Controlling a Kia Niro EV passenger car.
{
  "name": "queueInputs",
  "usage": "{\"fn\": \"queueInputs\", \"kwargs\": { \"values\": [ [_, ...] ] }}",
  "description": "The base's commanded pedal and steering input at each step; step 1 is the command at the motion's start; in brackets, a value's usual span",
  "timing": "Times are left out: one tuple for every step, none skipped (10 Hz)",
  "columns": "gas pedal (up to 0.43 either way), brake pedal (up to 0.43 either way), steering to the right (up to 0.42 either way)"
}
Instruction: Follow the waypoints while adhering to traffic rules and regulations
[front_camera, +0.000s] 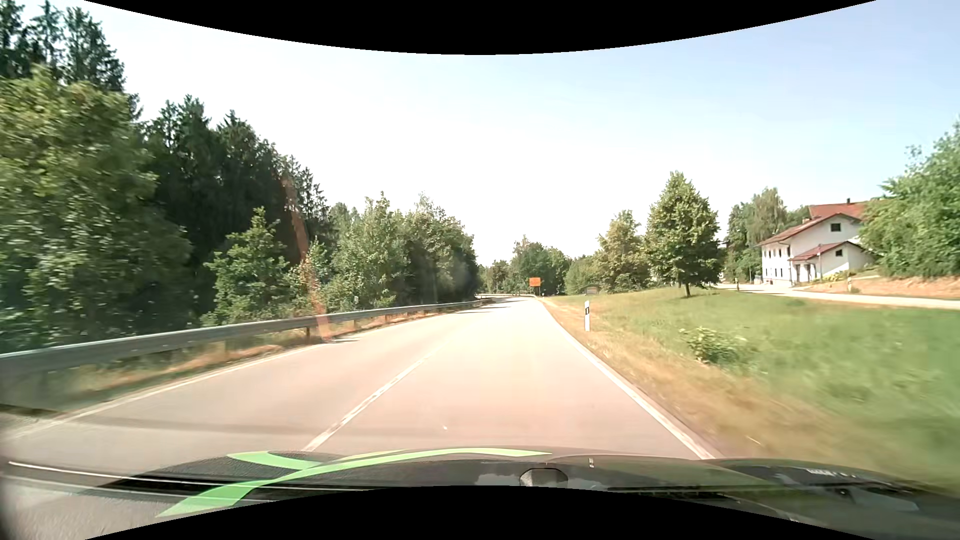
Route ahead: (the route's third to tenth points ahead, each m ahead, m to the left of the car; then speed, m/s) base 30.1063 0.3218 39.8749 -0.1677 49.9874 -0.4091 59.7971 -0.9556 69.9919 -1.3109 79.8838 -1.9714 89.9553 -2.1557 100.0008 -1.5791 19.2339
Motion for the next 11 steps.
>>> {"fn": "queueInputs", "kwargs": {
  "values": [
    [0.118,0.0,0.014],
    [0.15,0.0,0.013],
    [0.157,0.0,0.012],
    [0.157,0.0,0.012],
    [0.157,0.0,0.011],
    [0.15,0.0,0.008],
    [0.13,0.0,0.007],
    [0.098,0.0,0.006],
    [0.087,0.0,0.006],
    [0.087,0.0,0.005],
    [0.087,0.0,0.003]
  ]
}}
